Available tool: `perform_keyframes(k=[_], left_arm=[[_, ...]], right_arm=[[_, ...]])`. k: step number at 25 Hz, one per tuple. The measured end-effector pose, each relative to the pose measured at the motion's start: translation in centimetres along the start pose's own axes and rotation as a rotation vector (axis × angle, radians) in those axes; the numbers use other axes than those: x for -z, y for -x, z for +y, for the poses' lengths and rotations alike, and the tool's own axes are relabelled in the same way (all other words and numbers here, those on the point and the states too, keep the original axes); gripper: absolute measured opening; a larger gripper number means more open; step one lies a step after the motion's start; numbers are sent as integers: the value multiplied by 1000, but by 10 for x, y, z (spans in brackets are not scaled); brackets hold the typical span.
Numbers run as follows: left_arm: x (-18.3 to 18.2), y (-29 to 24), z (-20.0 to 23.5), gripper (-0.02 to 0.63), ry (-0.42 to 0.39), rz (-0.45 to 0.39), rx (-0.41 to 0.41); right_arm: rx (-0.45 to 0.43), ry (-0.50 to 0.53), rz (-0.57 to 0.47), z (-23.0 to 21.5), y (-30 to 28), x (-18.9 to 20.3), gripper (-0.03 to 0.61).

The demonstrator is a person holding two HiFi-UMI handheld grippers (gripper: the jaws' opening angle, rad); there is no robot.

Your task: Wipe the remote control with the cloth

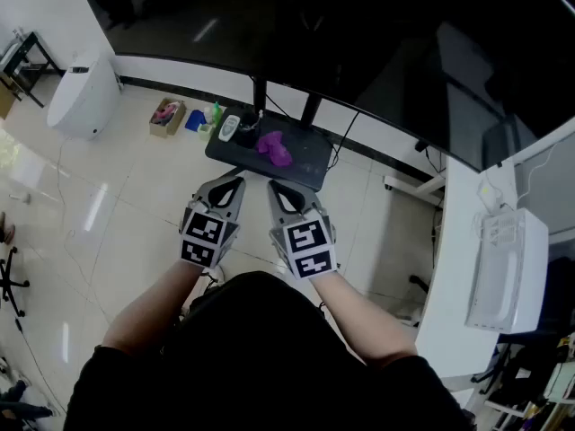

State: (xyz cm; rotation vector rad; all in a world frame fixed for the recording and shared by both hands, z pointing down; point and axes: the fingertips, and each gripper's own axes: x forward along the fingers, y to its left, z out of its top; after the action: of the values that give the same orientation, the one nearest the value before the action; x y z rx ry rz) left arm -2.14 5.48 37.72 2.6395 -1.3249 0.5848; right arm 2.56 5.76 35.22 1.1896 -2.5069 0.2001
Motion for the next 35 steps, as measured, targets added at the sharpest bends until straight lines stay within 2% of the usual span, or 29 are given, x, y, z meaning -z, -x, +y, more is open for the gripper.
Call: perform_keyframes(k=[5, 9, 16, 23, 25, 31, 35], left_arm=[[15, -12, 11, 3, 50, 39, -41], [34, -28, 42, 10, 74, 99, -84], [85, -92, 130, 151, 147, 227, -122], [165, -191, 210, 245, 212, 361, -96], [187, -221, 226, 255, 212, 400, -76], [259, -287, 242, 268, 218, 512, -32], [280, -311, 249, 268, 215, 527, -46]], right_arm=[[-20, 3, 15, -7, 0, 8, 21], [-35, -9, 55, -12, -13, 22, 23], [-25, -43, 149, -28, -74, 44, 40], [16, -85, 258, -53, -160, 74, 51], [38, -105, 278, -64, -182, 84, 52], [91, -145, 343, -86, -222, 124, 58], [112, -167, 363, -95, -234, 142, 58]])
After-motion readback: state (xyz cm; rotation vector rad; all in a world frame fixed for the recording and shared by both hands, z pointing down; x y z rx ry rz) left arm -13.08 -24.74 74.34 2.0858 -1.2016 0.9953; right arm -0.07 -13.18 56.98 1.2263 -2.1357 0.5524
